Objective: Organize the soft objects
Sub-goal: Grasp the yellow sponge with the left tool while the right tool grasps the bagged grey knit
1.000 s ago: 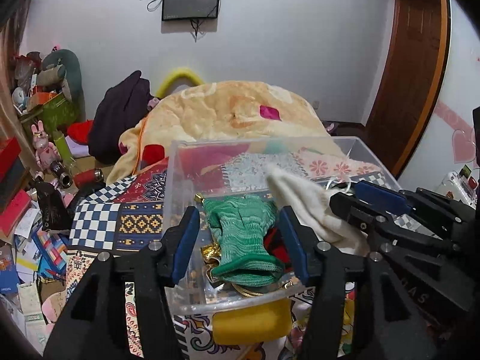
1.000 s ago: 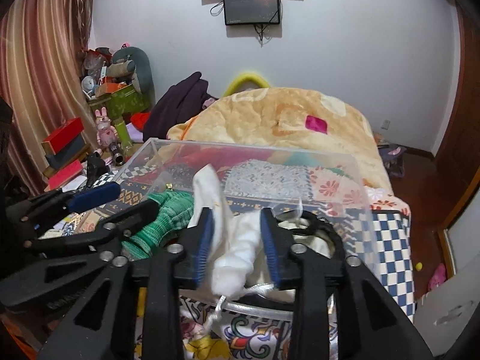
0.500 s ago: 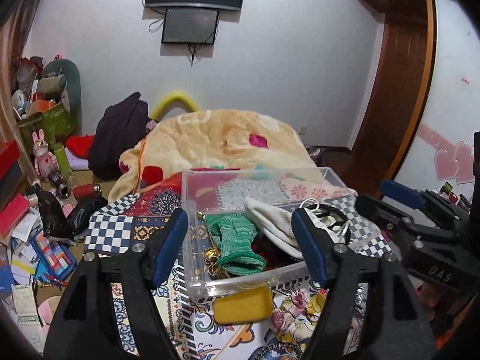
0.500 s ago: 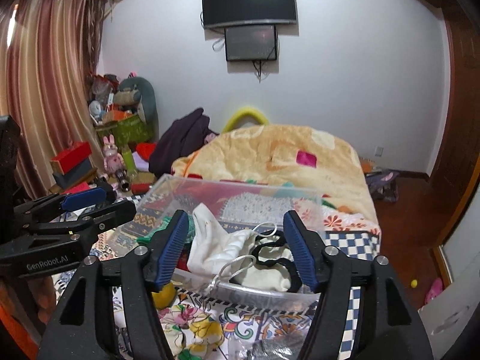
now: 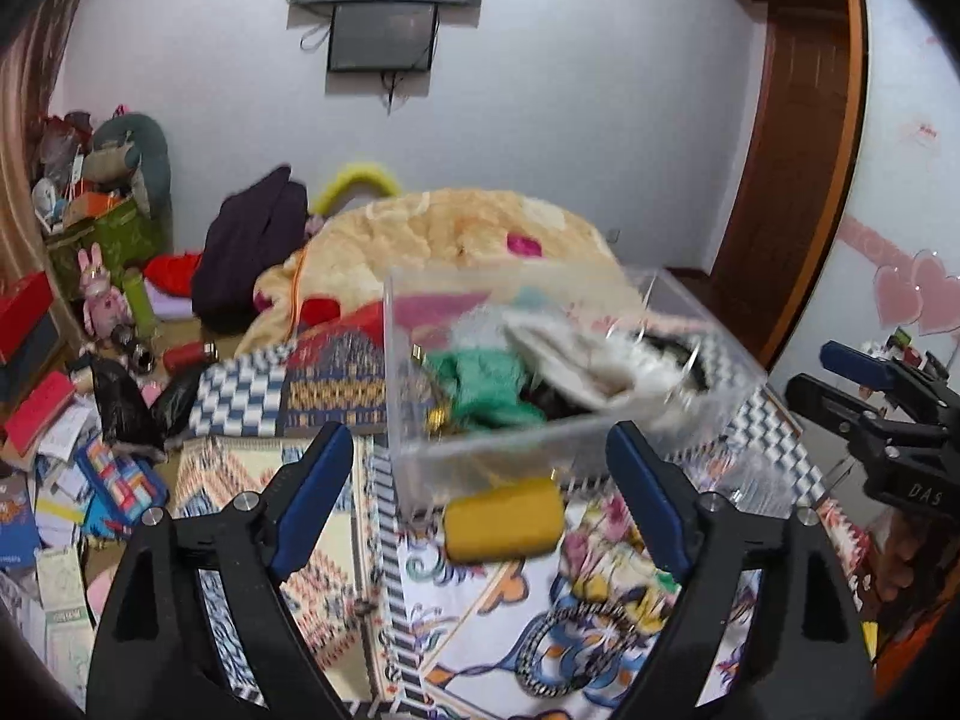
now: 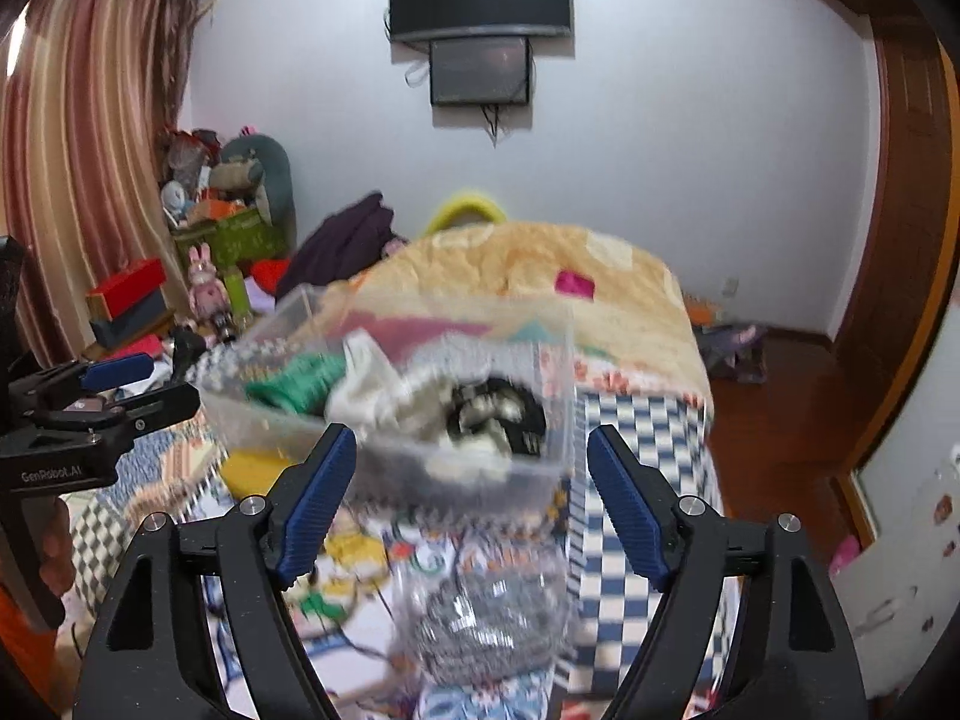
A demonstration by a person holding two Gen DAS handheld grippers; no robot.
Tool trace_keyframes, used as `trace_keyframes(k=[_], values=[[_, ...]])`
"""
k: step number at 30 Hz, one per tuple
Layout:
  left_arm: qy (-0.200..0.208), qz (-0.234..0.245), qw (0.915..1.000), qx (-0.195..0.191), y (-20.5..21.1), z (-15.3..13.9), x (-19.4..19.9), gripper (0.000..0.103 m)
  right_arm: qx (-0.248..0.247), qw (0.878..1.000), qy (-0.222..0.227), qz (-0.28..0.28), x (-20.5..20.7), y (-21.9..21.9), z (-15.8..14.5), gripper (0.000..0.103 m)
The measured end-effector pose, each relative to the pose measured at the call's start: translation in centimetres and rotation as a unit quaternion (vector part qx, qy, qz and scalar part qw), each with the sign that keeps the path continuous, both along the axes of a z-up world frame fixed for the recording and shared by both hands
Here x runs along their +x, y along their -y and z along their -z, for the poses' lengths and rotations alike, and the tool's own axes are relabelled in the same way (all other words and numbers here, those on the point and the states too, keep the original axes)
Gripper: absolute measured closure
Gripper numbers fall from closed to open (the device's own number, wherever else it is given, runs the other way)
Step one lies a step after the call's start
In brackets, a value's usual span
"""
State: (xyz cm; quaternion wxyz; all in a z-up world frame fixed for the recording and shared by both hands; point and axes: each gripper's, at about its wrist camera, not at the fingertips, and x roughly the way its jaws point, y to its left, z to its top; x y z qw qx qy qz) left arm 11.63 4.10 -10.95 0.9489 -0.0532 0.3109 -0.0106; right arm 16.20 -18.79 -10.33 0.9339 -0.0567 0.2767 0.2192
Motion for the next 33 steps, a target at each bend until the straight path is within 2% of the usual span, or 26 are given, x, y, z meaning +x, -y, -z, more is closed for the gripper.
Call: trace_keyframes(k=[9, 12, 16, 19, 22, 24, 27, 33], values=[[-0.066, 0.007, 0.9977, -0.014, 0.9, 4.7, 1.4, 0.016, -0.007, 0.996, -0.087, 0.001, 0.4, 1.0, 4.8, 0.025], [-0.078, 0.007, 0.9969, -0.002, 1.4, 5.6, 2.0, 0.016, -0.014, 0.995, -0.098, 0.009, -0.1, 1.2, 6.0, 0.021], [-0.093, 0.005, 0.9955, -0.018, 1.4, 6.5, 2.6, 0.016, -0.025, 0.993, -0.115, 0.014, -0.2, 1.6, 7.2, 0.02], [-0.098, 0.008, 0.9947, -0.03, 1.4, 6.9, 2.5, 0.026, -0.018, 0.992, -0.124, 0.016, -0.1, 1.9, 7.9, 0.02], [-0.103, 0.016, 0.994, -0.036, 1.4, 7.1, 2.4, 0.041, -0.011, 0.992, -0.123, 0.014, -0.1, 2.1, 8.0, 0.021], [-0.1, 0.018, 0.9942, -0.037, 1.6, 7.0, 2.3, 0.044, -0.01, 0.993, -0.12, 0.009, -0.2, 2.0, 8.0, 0.033], [-0.096, 0.023, 0.9945, -0.037, 1.7, 7.0, 2.0, 0.046, -0.009, 0.993, -0.117, 0.006, -0.5, 2.0, 8.0, 0.045], [-0.088, 0.027, 0.9951, -0.035, 1.7, 6.5, 0.8, 0.047, -0.002, 0.994, -0.11, -0.001, -0.7, 1.8, 7.4, 0.062]])
